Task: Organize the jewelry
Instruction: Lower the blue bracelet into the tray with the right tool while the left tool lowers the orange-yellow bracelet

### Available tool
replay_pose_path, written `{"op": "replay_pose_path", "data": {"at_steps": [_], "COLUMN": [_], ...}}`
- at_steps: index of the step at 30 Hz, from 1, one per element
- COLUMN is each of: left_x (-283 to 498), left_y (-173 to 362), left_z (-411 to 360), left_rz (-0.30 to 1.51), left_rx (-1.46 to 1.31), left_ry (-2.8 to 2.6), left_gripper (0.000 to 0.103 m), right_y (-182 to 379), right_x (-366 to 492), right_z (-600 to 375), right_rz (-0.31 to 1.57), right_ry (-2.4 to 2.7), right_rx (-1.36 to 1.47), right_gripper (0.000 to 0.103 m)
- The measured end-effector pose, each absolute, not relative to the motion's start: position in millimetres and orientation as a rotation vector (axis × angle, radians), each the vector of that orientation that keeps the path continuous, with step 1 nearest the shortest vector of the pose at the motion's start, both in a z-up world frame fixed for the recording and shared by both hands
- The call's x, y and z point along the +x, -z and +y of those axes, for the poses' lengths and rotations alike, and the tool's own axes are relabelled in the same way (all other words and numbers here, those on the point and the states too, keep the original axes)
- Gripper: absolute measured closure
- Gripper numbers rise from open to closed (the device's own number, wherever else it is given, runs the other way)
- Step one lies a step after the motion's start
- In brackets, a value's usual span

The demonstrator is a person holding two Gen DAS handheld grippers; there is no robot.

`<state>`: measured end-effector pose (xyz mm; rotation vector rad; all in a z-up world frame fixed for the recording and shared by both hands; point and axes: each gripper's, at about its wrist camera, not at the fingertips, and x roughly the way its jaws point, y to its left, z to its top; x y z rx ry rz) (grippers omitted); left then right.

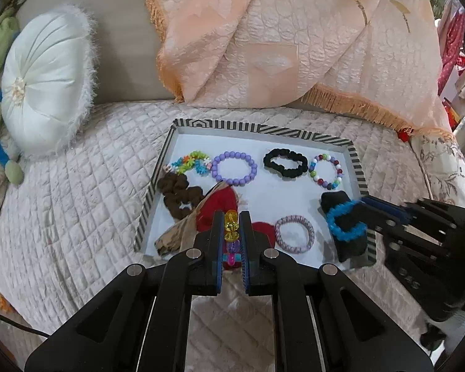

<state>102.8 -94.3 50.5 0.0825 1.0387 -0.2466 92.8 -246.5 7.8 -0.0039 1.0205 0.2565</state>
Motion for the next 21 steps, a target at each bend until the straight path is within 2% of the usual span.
{"op": "replay_pose_path", "data": {"at_steps": [9,16,21], "left_x": [132.4,154.6,171.2], "left_y": [-41.6,-24.3,7.3], "left_z": [-122.9,-153.5,-161.7], "left_rz": [1.051,1.089,1.128], "left_rx": [0.107,0.077,0.045], "left_ry": [0.248,0.299,0.298], "left_gripper": [0.095,0.095,0.095], "right_y": [43.7,63.3,67.2], "right_x": [146.8,144.3,139.3], "right_z": [-261.9,-294.8,-301.5], "right_rz": [1.074,1.097,1.093], "right_ry": [-0.189,-0.143,-0.144], "right_rx": [0.079,0.123,0.139], "right_gripper": [0.093,0.093,0.093]}}
